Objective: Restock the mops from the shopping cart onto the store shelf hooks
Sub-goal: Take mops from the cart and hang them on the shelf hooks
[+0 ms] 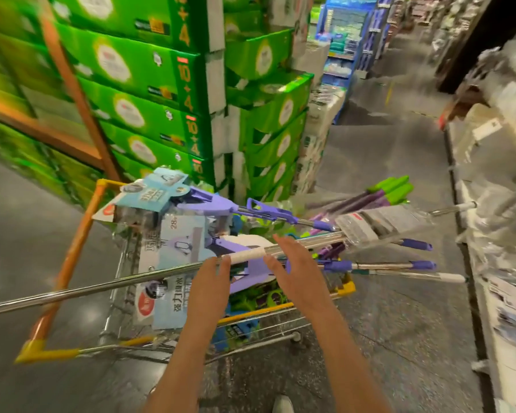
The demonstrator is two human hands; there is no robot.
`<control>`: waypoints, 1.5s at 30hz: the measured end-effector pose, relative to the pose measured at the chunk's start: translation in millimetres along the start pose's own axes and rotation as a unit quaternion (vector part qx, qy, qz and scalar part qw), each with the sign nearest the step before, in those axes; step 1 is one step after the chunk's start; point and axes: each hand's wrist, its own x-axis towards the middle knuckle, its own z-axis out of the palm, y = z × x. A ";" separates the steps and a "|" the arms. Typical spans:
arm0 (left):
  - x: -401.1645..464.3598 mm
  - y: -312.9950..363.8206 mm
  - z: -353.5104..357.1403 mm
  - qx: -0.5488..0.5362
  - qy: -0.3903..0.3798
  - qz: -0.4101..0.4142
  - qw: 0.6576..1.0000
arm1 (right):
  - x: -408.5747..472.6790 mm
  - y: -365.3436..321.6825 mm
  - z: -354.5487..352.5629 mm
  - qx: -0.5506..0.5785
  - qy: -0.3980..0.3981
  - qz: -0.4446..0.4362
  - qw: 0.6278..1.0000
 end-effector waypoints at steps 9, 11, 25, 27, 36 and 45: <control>22.6 -10.1 37.3 -0.441 -0.014 -0.240 0.865 | 65.3 33.5 38.6 -0.041 -0.115 -0.017 0.992; 28.6 -10.3 49.4 -0.480 -0.003 -0.243 0.843 | 76.6 43.6 44.7 -0.051 -0.140 -0.027 0.988; 78.8 -3.4 101.0 -0.561 0.118 -0.253 0.779 | 150.1 86.3 67.8 -0.161 -0.236 -0.076 0.955; 82.1 0.1 103.1 -0.564 0.137 -0.267 0.770 | 155.8 87.8 69.2 -0.170 -0.245 -0.079 0.951; 77.4 12.1 109.6 -0.567 0.193 -0.236 0.765 | 166.7 87.5 54.9 -0.139 -0.286 -0.096 0.943; 79.6 27.9 101.1 -0.541 0.225 -0.188 0.788 | 164.2 72.6 38.1 -0.067 -0.249 -0.118 0.959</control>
